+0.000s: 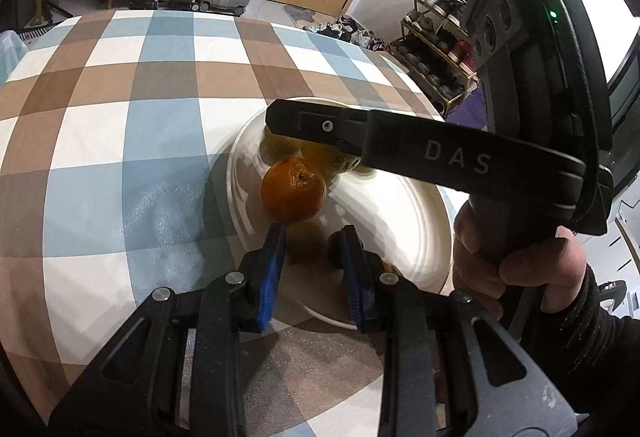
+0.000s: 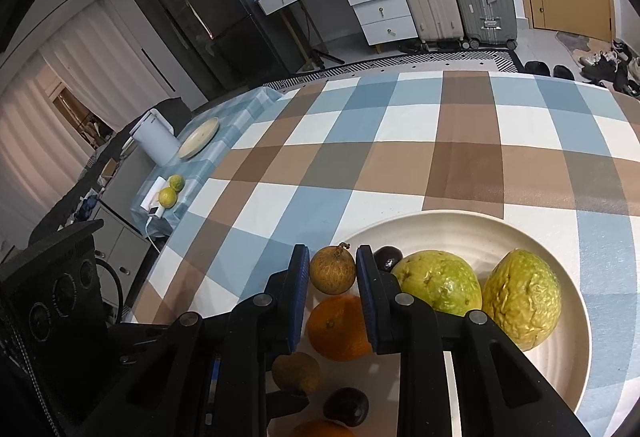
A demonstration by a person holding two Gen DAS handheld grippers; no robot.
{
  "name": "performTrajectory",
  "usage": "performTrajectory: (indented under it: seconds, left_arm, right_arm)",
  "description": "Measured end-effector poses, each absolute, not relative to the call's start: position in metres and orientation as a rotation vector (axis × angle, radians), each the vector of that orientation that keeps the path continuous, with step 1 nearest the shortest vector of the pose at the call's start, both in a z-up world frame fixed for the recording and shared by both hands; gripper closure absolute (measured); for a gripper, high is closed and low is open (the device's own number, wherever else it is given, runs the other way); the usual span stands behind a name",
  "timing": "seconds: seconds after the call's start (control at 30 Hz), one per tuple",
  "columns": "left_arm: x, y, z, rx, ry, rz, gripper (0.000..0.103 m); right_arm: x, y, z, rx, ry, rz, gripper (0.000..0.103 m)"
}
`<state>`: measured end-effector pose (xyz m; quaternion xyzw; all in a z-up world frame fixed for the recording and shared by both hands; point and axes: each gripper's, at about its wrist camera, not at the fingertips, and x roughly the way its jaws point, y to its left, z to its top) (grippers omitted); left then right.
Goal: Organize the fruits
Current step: 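Carry both brown fruits to the cream plate and open both tools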
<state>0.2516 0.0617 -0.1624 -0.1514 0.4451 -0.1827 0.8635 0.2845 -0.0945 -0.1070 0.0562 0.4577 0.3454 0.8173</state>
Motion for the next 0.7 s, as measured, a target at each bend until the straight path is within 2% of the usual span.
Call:
performTrajectory:
  seconds: [0.1, 0.17, 0.33, 0.37, 0.43, 0.57, 0.6, 0.63, 0.67, 0.7]
  left_arm:
    - [0.252, 0.060, -0.160, -0.313, 0.935, -0.384, 0.078]
    - [0.251, 0.058, -0.158, -0.308, 0.939, -0.378, 0.078]
    - [0.242, 0.054, -0.147, -0.295, 0.930, -0.374, 0.078]
    - [0.239, 0.053, -0.143, -0.284, 0.922, -0.365, 0.078]
    - [0.233, 0.052, -0.135, -0.270, 0.907, -0.351, 0.073]
    - [0.220, 0.051, -0.119, -0.265, 0.875, -0.327, 0.058]
    - [0.217, 0.051, -0.116, -0.261, 0.872, -0.320, 0.052]
    - [0.213, 0.050, -0.112, -0.252, 0.867, -0.305, 0.048]
    - [0.210, 0.049, -0.109, -0.246, 0.861, -0.295, 0.045]
    - [0.206, 0.048, -0.105, -0.241, 0.853, -0.288, 0.043]
  right_arm:
    - [0.282, -0.098, -0.102, 0.127, 0.962, 0.736, 0.076]
    - [0.281, -0.102, -0.099, 0.140, 0.954, 0.733, 0.066]
    - [0.273, -0.120, -0.083, 0.176, 0.907, 0.715, 0.064]
    - [0.270, -0.124, -0.080, 0.184, 0.895, 0.708, 0.061]
    - [0.262, -0.137, -0.070, 0.203, 0.867, 0.695, 0.056]
    - [0.244, -0.158, -0.056, 0.227, 0.820, 0.668, 0.050]
    - [0.238, -0.164, -0.053, 0.239, 0.805, 0.668, 0.044]
    - [0.232, -0.171, -0.049, 0.253, 0.786, 0.674, 0.038]
    - [0.226, -0.177, -0.046, 0.260, 0.770, 0.670, 0.027]
    - [0.218, -0.183, -0.043, 0.264, 0.749, 0.663, 0.022]
